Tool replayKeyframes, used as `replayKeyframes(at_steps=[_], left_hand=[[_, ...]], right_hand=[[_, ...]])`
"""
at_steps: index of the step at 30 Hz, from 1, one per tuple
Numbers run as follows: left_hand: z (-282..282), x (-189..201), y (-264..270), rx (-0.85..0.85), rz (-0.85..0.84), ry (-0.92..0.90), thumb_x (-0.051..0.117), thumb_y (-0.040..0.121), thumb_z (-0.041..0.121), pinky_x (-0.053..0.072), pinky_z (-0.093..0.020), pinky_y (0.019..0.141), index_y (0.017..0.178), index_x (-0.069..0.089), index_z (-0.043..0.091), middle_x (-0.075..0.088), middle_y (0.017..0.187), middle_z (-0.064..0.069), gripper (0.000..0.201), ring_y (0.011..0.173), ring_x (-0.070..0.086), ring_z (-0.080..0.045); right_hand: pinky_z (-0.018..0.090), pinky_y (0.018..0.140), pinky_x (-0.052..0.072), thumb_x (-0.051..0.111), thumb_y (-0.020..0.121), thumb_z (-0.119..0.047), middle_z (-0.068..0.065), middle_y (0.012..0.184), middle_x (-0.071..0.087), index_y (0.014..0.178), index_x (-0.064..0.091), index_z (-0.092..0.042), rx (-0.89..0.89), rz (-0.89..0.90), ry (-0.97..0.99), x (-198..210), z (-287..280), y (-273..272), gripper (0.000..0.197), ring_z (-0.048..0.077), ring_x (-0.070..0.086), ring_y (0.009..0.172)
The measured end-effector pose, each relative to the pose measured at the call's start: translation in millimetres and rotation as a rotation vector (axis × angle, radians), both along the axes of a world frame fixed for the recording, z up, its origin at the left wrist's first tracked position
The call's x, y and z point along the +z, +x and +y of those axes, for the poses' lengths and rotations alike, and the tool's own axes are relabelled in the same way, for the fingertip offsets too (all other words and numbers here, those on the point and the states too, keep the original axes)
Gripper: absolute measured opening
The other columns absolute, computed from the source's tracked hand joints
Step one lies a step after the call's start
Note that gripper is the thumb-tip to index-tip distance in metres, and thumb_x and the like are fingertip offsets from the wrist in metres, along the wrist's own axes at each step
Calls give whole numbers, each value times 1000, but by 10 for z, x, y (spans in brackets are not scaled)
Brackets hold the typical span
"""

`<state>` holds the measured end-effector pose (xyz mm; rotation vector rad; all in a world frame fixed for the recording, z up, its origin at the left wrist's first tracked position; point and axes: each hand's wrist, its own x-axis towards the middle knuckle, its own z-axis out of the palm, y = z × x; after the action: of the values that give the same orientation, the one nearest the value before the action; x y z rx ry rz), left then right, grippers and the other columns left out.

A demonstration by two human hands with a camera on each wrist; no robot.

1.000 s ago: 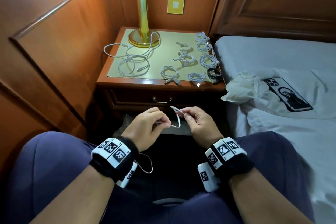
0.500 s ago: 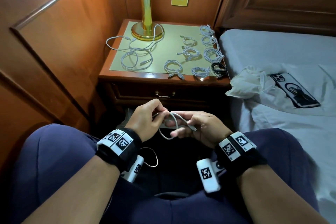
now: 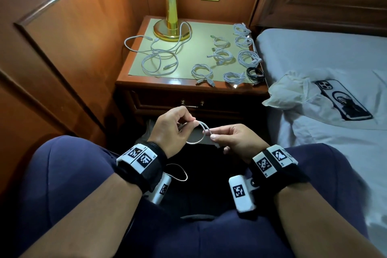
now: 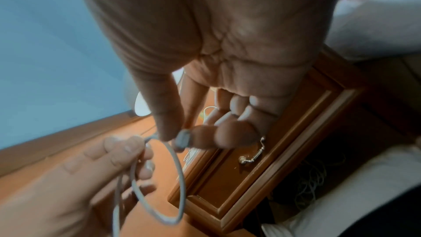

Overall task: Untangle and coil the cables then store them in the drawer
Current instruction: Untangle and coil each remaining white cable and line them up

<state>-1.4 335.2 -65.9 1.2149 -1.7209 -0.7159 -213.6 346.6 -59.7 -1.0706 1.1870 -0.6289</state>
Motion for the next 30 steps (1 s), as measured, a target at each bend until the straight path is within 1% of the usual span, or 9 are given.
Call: replayKeyframes(at_steps=[3, 6, 8, 12, 15, 19, 23, 25, 30], left_hand=[[-16, -22, 17, 33, -7, 28, 81, 83, 15, 48, -13, 69, 75, 63, 13, 71, 81, 9, 19, 74, 65, -5], [-15, -35, -6, 32, 36, 144, 83, 81, 19, 54, -21, 74, 73, 65, 17, 73, 79, 11, 20, 75, 68, -8], [6, -20, -37, 1, 90, 239, 83, 81, 20, 55, -25, 71, 72, 66, 16, 75, 82, 8, 19, 73, 69, -10], [22, 14, -64, -52, 261, 375, 78, 86, 13, 46, -26, 47, 73, 63, 13, 76, 83, -6, 20, 46, 56, -15], [54, 38, -102, -95, 308, 428, 74, 88, 7, 46, -25, 42, 77, 62, 7, 74, 79, -13, 17, 43, 53, -18], [41, 13, -105, -91, 319, 434, 70, 92, 6, 46, -25, 44, 85, 62, -1, 69, 74, -10, 12, 45, 53, -20], [-48, -1, -25, -4, 368, 425, 67, 94, 8, 47, -22, 46, 94, 71, 11, 68, 71, 1, 4, 45, 52, -13], [-76, 10, 9, 13, 388, 429, 67, 95, 10, 48, -20, 47, 96, 73, 15, 68, 71, 3, 8, 45, 52, -10], [-72, 48, 28, -36, 408, 428, 65, 95, 10, 49, -20, 48, 95, 75, 14, 67, 73, 2, 10, 49, 53, -11]], right_hand=[[22, 56, 51, 68, 87, -3, 7, 74, 68, 109, 73, -4, -48, -111, 83, 68, 31, 12, 22, 13, 61, 62], [24, 66, 56, 74, 80, -8, 9, 78, 70, 118, 69, -9, -11, -193, 105, 123, 95, 57, 38, 15, 68, 70], [24, 68, 56, 75, 79, -8, 11, 83, 73, 117, 70, -11, 5, -192, 77, 132, 135, 105, 38, 16, 71, 75], [25, 54, 54, 81, 78, -14, 14, 78, 73, 100, 73, -2, -117, -37, -49, 93, 120, 168, 26, 18, 68, 59], [26, 46, 47, 84, 78, -22, 23, 67, 69, 84, 69, 0, -143, 185, -206, 41, 80, 176, 27, 20, 59, 46], [27, 48, 50, 82, 81, -20, 18, 63, 69, 83, 69, -5, -151, 296, -295, 15, 74, 218, 20, 21, 62, 48], [32, 61, 61, 64, 92, 1, 16, 72, 66, 106, 64, 6, -154, 43, -127, 38, 61, 206, 14, 24, 68, 56], [32, 61, 61, 61, 93, 4, 13, 71, 66, 110, 63, 8, -115, -34, -66, 74, 54, 175, 17, 22, 67, 55], [32, 57, 58, 71, 90, -8, 9, 65, 64, 90, 66, -1, -85, 85, -186, 77, 42, 166, 8, 17, 59, 48]])
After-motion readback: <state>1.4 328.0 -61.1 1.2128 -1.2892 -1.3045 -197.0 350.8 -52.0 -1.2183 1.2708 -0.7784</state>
